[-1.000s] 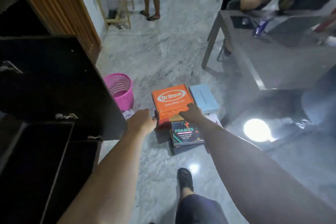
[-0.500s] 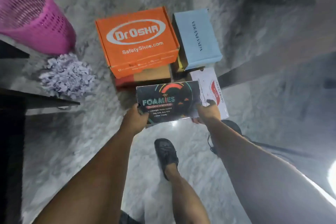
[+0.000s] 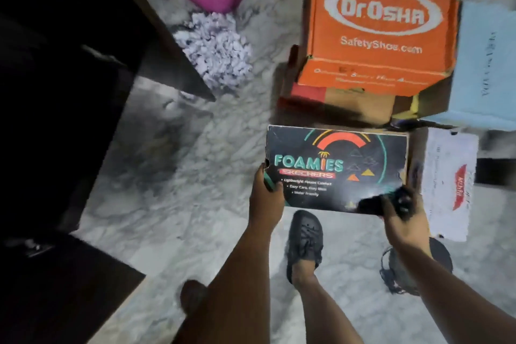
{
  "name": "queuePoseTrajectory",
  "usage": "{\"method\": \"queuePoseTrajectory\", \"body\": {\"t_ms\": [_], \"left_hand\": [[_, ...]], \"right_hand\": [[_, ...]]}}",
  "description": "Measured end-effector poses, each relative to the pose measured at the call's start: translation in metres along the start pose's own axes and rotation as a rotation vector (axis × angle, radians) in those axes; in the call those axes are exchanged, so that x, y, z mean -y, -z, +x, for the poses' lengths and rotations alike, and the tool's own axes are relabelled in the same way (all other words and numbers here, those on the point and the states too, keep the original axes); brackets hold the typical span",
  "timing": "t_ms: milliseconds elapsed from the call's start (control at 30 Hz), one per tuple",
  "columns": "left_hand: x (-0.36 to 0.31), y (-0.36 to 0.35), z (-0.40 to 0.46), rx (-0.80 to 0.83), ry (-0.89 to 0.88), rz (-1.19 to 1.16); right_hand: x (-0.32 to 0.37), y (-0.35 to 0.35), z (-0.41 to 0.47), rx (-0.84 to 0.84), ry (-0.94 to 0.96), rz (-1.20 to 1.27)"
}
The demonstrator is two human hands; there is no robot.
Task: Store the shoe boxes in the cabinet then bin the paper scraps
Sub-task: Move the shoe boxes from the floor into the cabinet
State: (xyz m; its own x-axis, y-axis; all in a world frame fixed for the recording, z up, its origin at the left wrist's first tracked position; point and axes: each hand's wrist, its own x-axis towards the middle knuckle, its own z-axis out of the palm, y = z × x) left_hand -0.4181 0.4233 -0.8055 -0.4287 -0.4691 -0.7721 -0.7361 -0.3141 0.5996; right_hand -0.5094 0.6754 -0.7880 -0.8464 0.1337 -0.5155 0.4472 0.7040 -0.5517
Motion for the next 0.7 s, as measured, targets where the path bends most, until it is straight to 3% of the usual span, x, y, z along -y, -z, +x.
{"method": "queuePoseTrajectory", "body": {"t_ms": [133, 300, 533, 700], "left_hand": [[0.038, 0.121, -0.031, -0.245, -0.003, -0.135], [0.101, 0.277, -0.036, -0.711, 0.097, -0.102], [0.210, 0.436, 0.100, -1.198, -0.120, -0.261], [0.269, 0.492, 0.212, -1.528, -0.250, -0.374]], "right_hand": [[0.057, -0.076, -0.055, 0.171, 0.220, -0.018], [0.133, -0.246, -0.111, 0.458, 0.473, -0.062], [0.250, -0.540, -0.155, 0.683, 0.860, -0.057], [0.275, -0.701, -0.167, 0.760, 1.122, -0.077]]}}
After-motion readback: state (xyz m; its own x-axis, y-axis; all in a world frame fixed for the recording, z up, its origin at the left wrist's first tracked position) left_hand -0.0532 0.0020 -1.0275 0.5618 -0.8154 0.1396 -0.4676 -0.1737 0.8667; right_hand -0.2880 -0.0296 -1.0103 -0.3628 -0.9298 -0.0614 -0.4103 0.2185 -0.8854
